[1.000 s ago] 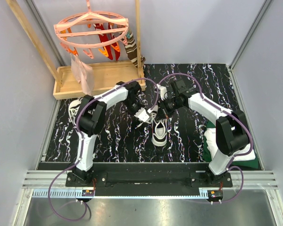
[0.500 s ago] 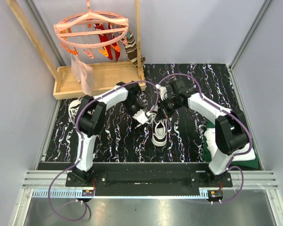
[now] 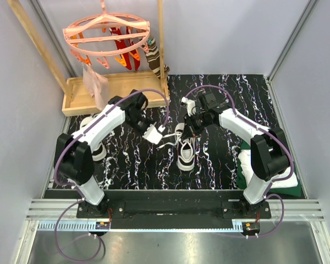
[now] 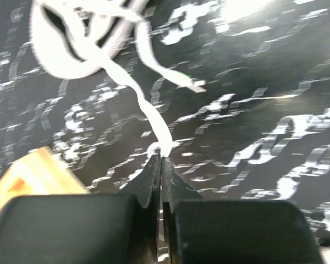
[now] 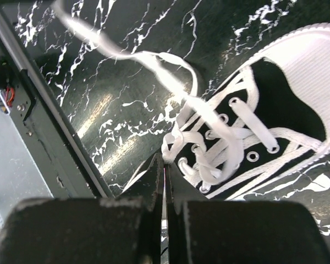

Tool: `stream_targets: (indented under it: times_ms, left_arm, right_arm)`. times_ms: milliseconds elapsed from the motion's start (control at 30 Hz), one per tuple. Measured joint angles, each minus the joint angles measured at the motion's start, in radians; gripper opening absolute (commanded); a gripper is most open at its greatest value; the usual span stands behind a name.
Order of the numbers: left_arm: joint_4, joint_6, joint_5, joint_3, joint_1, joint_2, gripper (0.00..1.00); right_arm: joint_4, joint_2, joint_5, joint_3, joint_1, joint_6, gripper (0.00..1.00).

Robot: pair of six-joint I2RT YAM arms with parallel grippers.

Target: Tie the shoes

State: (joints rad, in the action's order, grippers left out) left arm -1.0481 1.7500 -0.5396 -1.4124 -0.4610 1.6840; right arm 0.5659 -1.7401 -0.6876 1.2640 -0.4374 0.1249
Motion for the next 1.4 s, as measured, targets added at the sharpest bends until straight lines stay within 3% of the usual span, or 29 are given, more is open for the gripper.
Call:
stream_targets:
  times_ms: [400, 667, 1133, 1400]
  left_arm:
    - [-0.19, -0.008, -0.089, 0.099, -0.011, -0.212, 0.0]
    - [-0.172, -0.199, -0.194, 0.085, -0.189, -0.214, 0.0]
    - [0.214, -0.532, -0.234, -0.002, -0.486, 0.004, 0.0]
    - [0.52, -0.6, -0.188, 0.016, -0.537, 0.107, 0.0]
  right_arm:
    - [-0.023, 0.0, 0.05, 0.001, 0.01, -0.029, 0.0]
    - [-0.031, 0.0, 0.05, 0.011, 0.01, -0.037, 0.0]
    - [-0.046, 0.0, 0.041, 0.012, 0.01, -0.026, 0.0]
    - [-0.046, 0.0, 0.04, 0.013, 0.01, 0.051, 0.0]
